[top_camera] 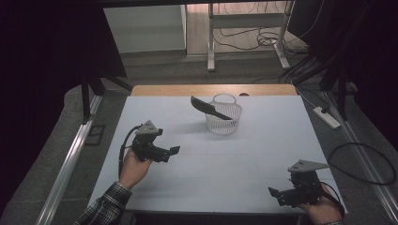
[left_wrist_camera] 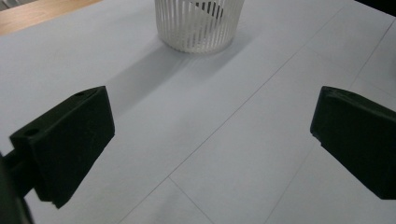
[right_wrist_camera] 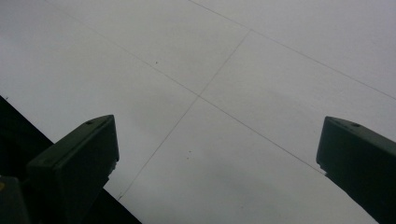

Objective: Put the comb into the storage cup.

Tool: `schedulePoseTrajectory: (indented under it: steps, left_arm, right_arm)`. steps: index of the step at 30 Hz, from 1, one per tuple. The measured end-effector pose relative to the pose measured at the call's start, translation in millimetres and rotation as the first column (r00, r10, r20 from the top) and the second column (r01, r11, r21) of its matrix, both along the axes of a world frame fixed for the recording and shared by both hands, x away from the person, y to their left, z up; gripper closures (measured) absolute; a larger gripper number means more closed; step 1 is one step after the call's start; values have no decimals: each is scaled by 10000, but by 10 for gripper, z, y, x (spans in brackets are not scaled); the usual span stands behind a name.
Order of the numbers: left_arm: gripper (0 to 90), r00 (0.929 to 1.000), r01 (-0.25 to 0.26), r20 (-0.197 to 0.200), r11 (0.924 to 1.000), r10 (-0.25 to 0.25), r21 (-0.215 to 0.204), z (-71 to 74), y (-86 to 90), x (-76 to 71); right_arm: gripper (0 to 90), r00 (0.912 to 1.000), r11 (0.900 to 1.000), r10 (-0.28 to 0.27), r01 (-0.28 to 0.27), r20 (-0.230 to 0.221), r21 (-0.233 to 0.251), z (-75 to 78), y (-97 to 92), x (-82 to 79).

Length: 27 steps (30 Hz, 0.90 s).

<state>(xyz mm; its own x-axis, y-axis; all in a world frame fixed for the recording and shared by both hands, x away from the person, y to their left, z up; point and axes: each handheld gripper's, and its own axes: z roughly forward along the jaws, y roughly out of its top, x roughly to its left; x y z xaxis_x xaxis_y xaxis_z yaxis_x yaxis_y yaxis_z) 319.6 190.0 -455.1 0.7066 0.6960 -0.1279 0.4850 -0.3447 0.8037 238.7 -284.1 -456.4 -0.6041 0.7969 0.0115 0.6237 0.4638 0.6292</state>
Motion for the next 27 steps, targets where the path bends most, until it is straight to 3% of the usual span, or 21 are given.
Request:
schedulePoseTrajectory:
  steps: [27]
  left_arm:
    - [0, 9990, -414, -155, 9991, 413, -80, -20, 229, -314]
  right_arm:
    - [0, 10000, 10000, 42, -42, -5, -29, 1, 5, -2]
